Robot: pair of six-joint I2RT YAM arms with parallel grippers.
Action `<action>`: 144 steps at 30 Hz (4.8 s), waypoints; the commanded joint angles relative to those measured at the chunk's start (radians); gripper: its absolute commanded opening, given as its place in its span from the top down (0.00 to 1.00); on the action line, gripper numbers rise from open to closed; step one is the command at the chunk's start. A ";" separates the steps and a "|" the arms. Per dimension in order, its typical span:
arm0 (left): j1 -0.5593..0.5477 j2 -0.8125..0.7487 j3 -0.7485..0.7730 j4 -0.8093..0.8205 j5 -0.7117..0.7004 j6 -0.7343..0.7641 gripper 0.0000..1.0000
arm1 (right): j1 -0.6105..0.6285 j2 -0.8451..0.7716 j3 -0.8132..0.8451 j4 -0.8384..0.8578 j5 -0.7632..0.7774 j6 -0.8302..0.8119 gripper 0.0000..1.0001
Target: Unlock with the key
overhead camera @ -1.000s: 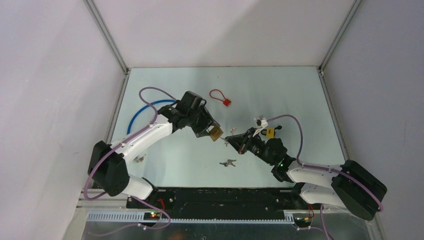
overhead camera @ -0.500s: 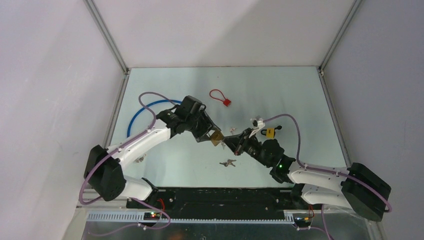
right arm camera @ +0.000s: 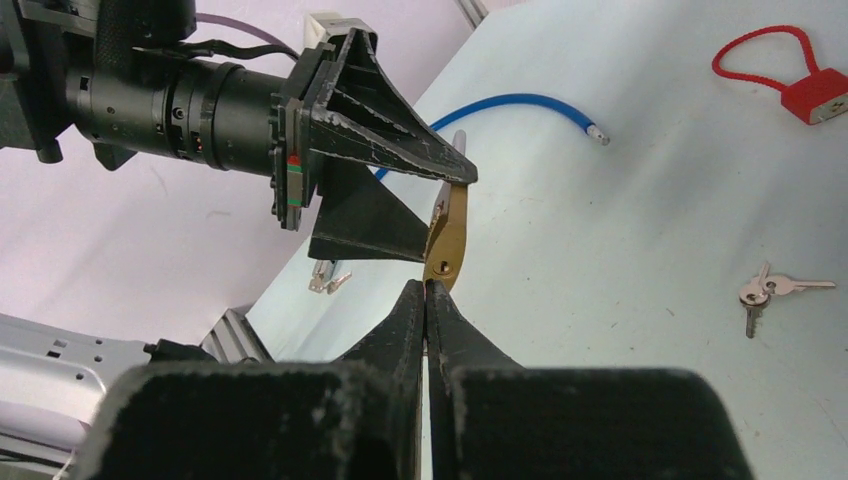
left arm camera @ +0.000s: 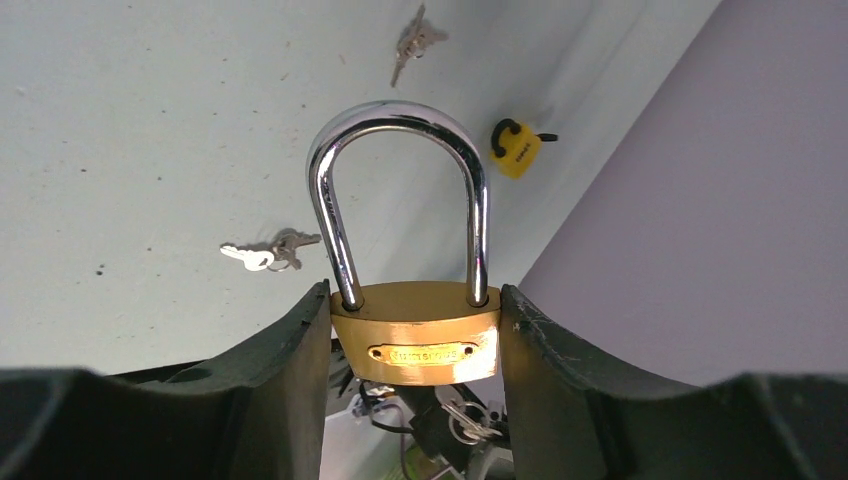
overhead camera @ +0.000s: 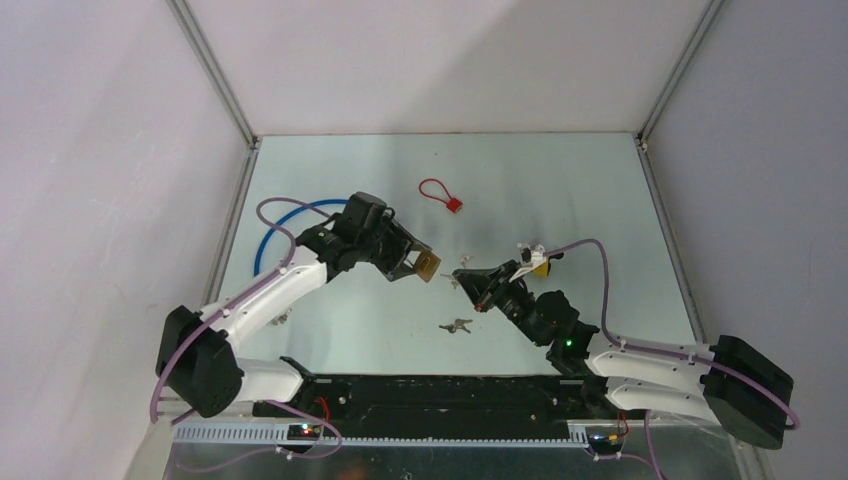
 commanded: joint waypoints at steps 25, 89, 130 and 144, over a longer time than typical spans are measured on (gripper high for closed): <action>0.007 -0.091 -0.004 0.141 0.073 -0.101 1.00 | 0.028 0.103 0.013 0.270 0.108 -0.095 1.00; 0.007 -0.158 -0.099 0.288 0.115 -0.243 1.00 | 0.154 0.439 0.024 0.631 0.278 -0.170 1.00; 0.007 -0.199 -0.175 0.459 0.135 -0.298 1.00 | 0.076 0.531 0.020 0.658 0.114 -0.068 1.00; 0.005 -0.223 -0.181 0.441 0.112 -0.178 1.00 | -0.040 0.392 0.008 0.516 0.027 0.014 1.00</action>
